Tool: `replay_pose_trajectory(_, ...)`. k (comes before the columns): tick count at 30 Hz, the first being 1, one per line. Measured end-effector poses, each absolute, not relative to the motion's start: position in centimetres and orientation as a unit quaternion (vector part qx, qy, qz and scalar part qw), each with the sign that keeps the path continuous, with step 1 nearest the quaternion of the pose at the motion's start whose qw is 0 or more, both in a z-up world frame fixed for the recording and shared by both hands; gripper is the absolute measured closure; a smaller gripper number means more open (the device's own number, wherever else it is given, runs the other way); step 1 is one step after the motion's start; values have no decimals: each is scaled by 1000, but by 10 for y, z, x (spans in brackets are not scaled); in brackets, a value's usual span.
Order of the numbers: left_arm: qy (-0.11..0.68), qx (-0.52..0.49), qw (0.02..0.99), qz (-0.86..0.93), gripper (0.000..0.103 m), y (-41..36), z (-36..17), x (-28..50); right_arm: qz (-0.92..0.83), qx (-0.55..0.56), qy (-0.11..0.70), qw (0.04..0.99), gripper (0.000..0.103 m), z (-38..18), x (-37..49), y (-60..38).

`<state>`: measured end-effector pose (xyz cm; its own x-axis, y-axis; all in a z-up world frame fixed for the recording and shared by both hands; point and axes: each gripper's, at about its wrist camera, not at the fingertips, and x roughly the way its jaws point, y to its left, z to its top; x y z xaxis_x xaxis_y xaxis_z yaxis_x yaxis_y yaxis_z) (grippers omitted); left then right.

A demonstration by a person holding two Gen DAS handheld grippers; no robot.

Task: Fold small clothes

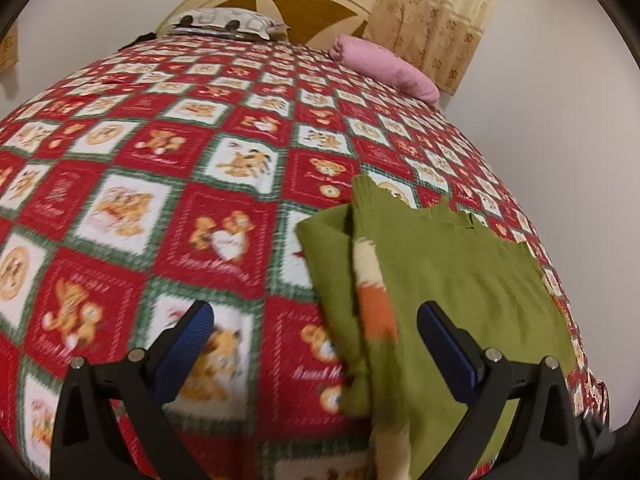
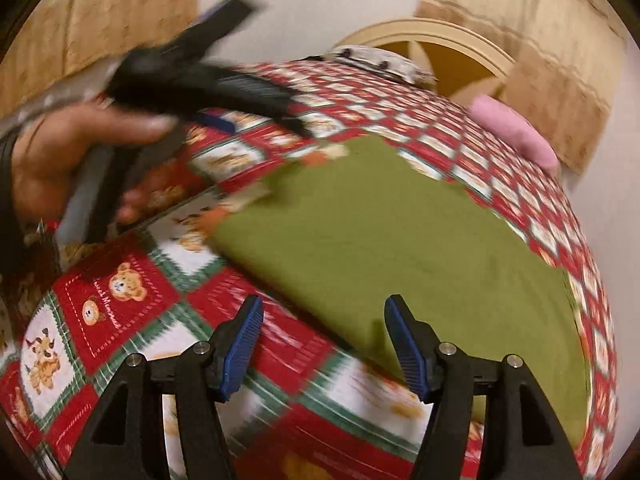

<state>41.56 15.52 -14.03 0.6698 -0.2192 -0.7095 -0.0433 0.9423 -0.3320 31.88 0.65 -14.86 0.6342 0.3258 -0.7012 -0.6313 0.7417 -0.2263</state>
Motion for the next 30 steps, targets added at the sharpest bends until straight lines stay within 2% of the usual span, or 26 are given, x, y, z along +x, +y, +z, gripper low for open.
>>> replay_pose_trajectory(8,424,-166,888,-69,1,149,-158,451,282,-275,311,865,39,-166,311,46)
replay_pose_trajectory(10,425,-171,885,-80,5,149,-162,457,276,-285,305,866,39,-167,313,52)
replay_pose_trajectory(12,429,-164,883,-91,15,145,-164,464,273,-293,300,866,39,-167,313,57)
replay_pose_trajectory(14,432,-153,884,-95,18,143,-164,467,268,-302,294,866,39,-168,315,63)
replay_pose_trajectory(16,427,-149,887,-96,27,143,-162,470,268,-309,290,865,39,-168,318,67)
replay_pose_trajectory(17,426,-154,886,-99,35,146,-161,471,269,-310,289,865,39,-168,318,69)
replay_pose_trajectory(18,426,-164,884,-108,50,149,-162,473,270,-311,288,864,39,-168,318,71)
replay_pose_trajectory(19,429,-176,878,-120,59,151,-163,475,272,-312,289,863,39,-168,319,73)
replay_pose_trajectory(20,432,-183,874,-125,62,152,-164,476,275,-314,290,861,39,-169,320,74)
replay_pose_trajectory(22,431,-178,876,-124,62,150,-164,478,278,-311,296,860,39,-168,324,76)
replay_pose_trajectory(23,431,-173,876,-125,63,147,-164,478,280,-306,300,859,41,-169,325,77)
replay_pose_trajectory(25,432,-177,875,-127,64,146,-163,480,287,-294,310,857,59,-168,328,75)
replay_pose_trajectory(27,433,-190,871,-133,64,148,-163,481,293,-289,316,855,68,-168,328,76)
replay_pose_trajectory(28,433,-194,869,-138,69,149,-163,481,296,-288,315,854,72,-167,326,76)
replay_pose_trajectory(29,435,-196,866,-149,86,149,-163,481,298,-287,316,854,81,-167,324,77)
replay_pose_trajectory(30,436,-196,865,-153,86,149,-162,482,299,-283,318,854,85,-166,323,76)
